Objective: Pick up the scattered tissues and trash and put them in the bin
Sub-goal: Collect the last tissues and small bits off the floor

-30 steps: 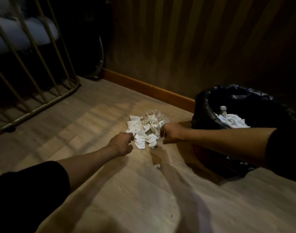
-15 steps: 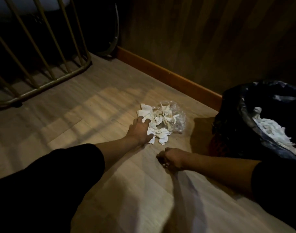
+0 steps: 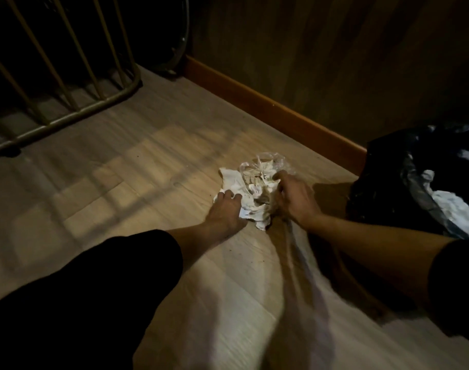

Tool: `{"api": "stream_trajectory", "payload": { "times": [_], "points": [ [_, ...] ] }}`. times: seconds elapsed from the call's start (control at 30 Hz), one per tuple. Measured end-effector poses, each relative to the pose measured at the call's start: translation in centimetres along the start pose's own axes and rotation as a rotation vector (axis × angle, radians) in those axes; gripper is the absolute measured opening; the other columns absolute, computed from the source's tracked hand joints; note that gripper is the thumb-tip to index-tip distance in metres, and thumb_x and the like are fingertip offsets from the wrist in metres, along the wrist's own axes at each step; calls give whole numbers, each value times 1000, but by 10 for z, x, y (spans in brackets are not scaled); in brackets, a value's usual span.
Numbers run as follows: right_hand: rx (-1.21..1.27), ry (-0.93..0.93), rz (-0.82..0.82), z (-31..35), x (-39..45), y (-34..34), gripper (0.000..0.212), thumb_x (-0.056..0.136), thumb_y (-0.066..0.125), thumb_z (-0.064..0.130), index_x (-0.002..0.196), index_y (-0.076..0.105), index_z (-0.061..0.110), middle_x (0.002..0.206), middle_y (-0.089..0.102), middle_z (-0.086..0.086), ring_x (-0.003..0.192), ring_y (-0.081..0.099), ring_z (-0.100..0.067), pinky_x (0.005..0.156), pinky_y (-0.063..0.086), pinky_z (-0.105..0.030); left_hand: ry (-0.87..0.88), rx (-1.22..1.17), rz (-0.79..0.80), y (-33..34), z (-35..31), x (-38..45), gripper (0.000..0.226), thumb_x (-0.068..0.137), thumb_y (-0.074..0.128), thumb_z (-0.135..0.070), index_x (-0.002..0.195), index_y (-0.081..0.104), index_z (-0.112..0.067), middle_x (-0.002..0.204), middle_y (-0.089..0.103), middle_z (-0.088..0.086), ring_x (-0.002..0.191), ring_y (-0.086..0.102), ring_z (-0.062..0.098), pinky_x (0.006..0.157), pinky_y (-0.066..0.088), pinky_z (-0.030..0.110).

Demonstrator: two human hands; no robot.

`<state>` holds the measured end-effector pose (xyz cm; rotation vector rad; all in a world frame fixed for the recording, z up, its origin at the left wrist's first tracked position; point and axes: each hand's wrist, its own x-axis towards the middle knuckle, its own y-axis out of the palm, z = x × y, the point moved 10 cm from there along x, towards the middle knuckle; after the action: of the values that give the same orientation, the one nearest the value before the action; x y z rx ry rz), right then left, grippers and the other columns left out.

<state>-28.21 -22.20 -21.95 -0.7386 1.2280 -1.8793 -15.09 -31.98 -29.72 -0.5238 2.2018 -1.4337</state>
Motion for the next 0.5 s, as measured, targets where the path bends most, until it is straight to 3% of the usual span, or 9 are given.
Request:
{"api": "stream_trajectory", "payload": {
  "times": [0.1,0.17,0.27,0.37,0.43,0.5],
  "points": [
    [-133,119,-28,-19,35,0,53,82,58,7,129,49,31,105,64,-9,110,51,-32,89,48,-44,49,-35,-17,-3,4,-10,52,83,65,-33,129,51,-13,125,53,14,118,48,34,94,45,39],
    [-171,204,77,-29,51,11,57,83,58,7,135,45,29,116,61,-16,119,45,-38,95,42,-48,40,-67,-43,-9,13,-15,45,84,66,-31,124,56,-14,119,59,14,112,55,32,89,47,36],
    [-189,288,308,-33,55,38,74,84,70,25,147,31,23,144,36,-22,134,31,-43,103,40,-54,10,-120,-92,-18,29,-20,35,80,70,-31,111,63,-14,108,68,12,101,64,32,81,50,35],
    [-192,247,432,-29,52,56,90,85,65,52,156,12,33,162,4,-16,146,18,-44,112,34,-54,-44,-180,-97,-22,47,-22,34,77,73,-30,106,66,-14,103,71,10,94,67,29,76,53,33],
    [-237,168,458,-27,55,65,91,85,58,64,156,5,41,164,3,-16,144,26,-44,110,38,-50,-53,-232,-118,-23,55,-22,38,75,74,-29,109,63,-15,104,68,9,93,67,29,76,53,32],
    [-274,92,447,-24,60,73,82,87,53,64,154,8,47,159,18,-19,135,42,-44,103,45,-47,-1,-241,-154,-24,54,-21,44,75,73,-29,114,57,-19,112,60,7,92,64,27,76,51,31]
  ]
}}
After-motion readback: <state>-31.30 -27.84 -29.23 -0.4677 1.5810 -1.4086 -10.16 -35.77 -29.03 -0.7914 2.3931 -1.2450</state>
